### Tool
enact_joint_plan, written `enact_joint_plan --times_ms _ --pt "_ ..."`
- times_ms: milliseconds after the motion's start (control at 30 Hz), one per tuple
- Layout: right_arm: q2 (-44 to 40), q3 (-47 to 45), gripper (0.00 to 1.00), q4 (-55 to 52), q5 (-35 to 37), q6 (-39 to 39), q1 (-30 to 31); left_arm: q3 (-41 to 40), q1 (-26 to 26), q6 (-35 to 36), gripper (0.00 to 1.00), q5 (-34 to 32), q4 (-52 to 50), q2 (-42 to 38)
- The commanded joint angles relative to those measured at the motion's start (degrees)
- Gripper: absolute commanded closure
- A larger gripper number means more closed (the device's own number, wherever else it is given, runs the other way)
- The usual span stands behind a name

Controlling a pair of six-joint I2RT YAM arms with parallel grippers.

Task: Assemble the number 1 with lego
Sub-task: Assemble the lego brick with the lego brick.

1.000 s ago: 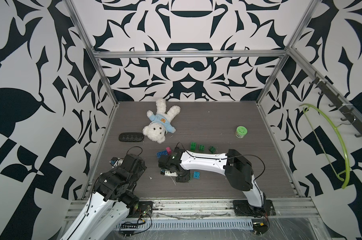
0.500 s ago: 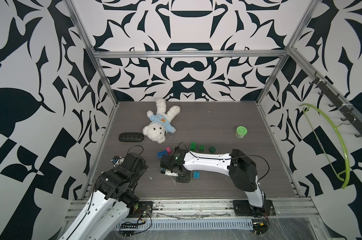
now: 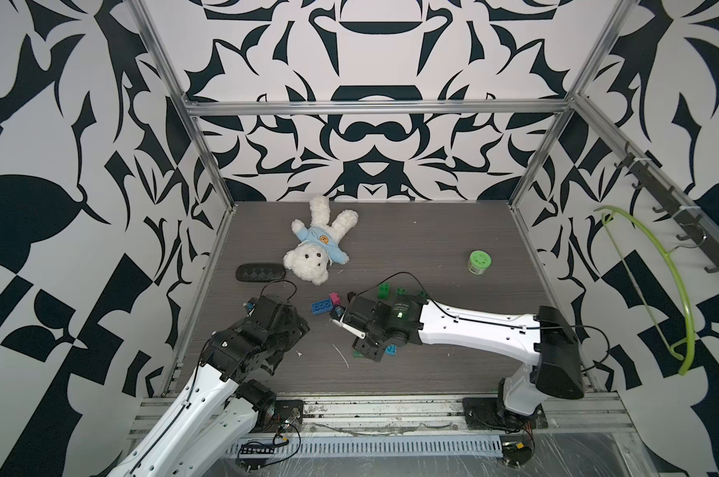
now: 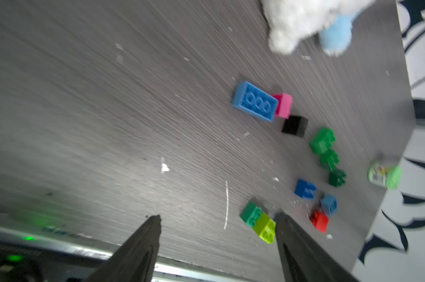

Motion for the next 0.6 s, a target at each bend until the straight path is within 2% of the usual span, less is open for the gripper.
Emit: enact_joint_plan --times_ms 0,67,167,433,567 --pt "-4.27 -3.87 0.74 5.02 0.93 23.6 -1.73 -2.69 0.15 5.3 0.24 11.39 8.84 2.69" --pt "-5.57 -7.25 0.79 8.67 -1.47 29.29 -2.23 -3.72 -0.64 5.74 0.25 14.75 10.94 4.54" --pt "-5.3 -9.11 0.78 10.73 -4.33 32.38 -3.62 -4.84 -4.59 5.02 0.31 14.74 13.1 5.64" --pt "0.88 -9.75 0.7 13.81 -14.37 33.56 -6.9 -10.98 -17.0 -3.31 0.41 11.24 24.63 9.03" --pt "2.89 -8.47 0.69 11.52 -14.32 33.74 -7.13 -11.84 -18.63 -4.44 0.44 11.0 27.99 11.04"
